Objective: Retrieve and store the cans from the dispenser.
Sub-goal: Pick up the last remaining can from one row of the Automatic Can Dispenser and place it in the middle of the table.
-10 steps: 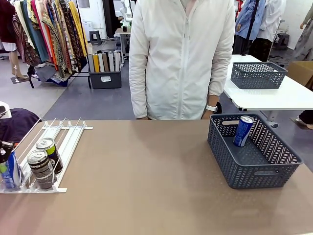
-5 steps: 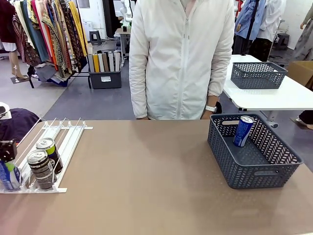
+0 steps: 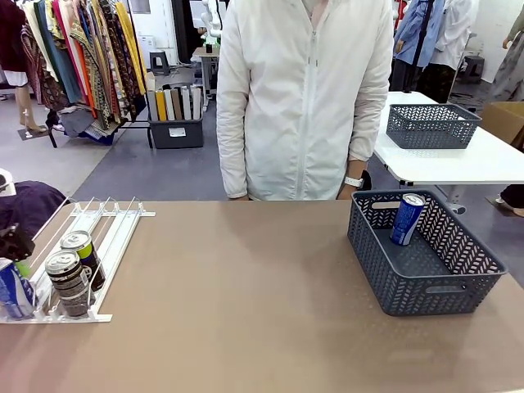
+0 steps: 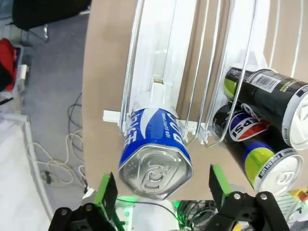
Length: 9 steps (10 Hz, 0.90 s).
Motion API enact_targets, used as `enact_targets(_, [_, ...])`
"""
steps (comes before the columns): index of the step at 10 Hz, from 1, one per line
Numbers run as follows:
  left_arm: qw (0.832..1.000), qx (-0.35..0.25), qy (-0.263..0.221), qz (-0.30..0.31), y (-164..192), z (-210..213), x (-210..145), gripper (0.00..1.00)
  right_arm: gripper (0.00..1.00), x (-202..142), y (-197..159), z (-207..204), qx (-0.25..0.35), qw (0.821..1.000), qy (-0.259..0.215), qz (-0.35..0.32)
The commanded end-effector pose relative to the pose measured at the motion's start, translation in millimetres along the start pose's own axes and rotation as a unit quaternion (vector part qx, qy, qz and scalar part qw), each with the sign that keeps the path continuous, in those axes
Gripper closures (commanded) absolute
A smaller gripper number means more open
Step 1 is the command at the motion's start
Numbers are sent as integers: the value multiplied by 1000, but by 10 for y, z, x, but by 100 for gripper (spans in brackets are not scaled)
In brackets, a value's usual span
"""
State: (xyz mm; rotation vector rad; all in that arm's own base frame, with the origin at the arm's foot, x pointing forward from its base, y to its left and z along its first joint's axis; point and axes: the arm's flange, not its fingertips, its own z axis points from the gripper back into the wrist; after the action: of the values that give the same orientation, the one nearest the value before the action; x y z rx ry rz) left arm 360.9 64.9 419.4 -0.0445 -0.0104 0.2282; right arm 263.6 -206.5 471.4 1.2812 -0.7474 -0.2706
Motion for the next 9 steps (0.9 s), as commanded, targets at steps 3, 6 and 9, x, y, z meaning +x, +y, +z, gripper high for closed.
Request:
enact_targets(3, [999,-13,-47,19,123,303,38,0,0,26,30,-22,12,1000,-9,3])
enact_targets(6, [999,-31,-22,-4,58,140,161,0,0,26,30,-22,12,1000,-9,3])
enact_targets(9, [1000,-30,0,-5,55,-22,249,0,0,26,30,-22,12,1000,-9,3])
